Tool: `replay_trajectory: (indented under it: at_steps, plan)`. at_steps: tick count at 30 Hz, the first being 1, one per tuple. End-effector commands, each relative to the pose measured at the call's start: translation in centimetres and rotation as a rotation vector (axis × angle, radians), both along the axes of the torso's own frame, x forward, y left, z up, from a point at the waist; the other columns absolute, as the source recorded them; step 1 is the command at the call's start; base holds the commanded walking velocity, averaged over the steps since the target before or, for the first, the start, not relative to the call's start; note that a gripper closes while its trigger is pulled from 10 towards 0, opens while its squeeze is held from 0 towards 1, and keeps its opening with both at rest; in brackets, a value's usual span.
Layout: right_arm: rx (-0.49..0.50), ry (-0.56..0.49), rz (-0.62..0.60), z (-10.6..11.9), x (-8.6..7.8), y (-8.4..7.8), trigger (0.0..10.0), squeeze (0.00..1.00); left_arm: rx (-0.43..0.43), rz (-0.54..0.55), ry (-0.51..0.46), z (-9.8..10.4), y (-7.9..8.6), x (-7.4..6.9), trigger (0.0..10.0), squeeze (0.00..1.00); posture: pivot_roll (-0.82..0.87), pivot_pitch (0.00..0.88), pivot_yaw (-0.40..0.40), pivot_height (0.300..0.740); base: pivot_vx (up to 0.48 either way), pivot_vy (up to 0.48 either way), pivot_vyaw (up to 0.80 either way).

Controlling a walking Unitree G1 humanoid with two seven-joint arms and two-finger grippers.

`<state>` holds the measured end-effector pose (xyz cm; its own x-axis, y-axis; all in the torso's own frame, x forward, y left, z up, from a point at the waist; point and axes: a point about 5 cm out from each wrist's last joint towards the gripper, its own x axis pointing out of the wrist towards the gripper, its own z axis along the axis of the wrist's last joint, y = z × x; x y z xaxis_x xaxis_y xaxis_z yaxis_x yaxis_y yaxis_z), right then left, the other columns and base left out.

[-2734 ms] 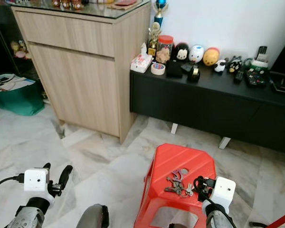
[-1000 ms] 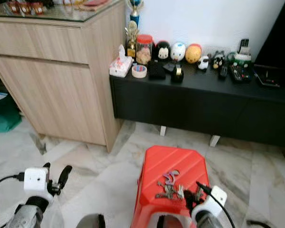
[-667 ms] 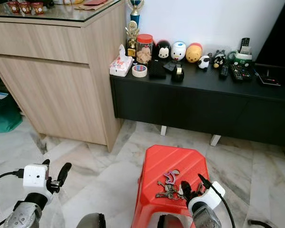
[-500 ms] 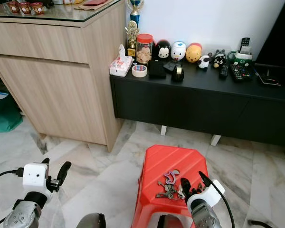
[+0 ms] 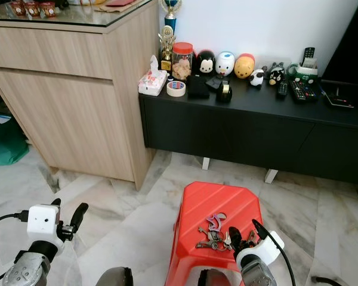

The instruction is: Hang keys on a hook

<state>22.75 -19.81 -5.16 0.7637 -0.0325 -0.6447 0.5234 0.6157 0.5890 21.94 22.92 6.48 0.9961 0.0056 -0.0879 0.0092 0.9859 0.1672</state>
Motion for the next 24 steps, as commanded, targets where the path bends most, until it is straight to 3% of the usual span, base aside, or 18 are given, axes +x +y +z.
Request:
replay_trajectory:
  at_steps: [1, 24]
  plan:
    - [-0.011, -0.003, -0.017, 0.08, 0.08, -0.47, 10.0, 0.0, 0.026, -0.011, 0.007, -0.11, 0.13, -0.1, 10.0, 0.0, 0.12, 0.0, -0.046, 0.618, 0.0, 0.0, 0.0]
    - [-0.02, 0.028, -0.085, 0.26, 0.9, -0.96, 10.0, 0.0, 0.054, -0.015, 0.019, -0.25, 0.37, -0.98, 10.0, 0.0, 0.14, 0.0, -0.048, 0.618, 0.0, 0.0, 0.0]
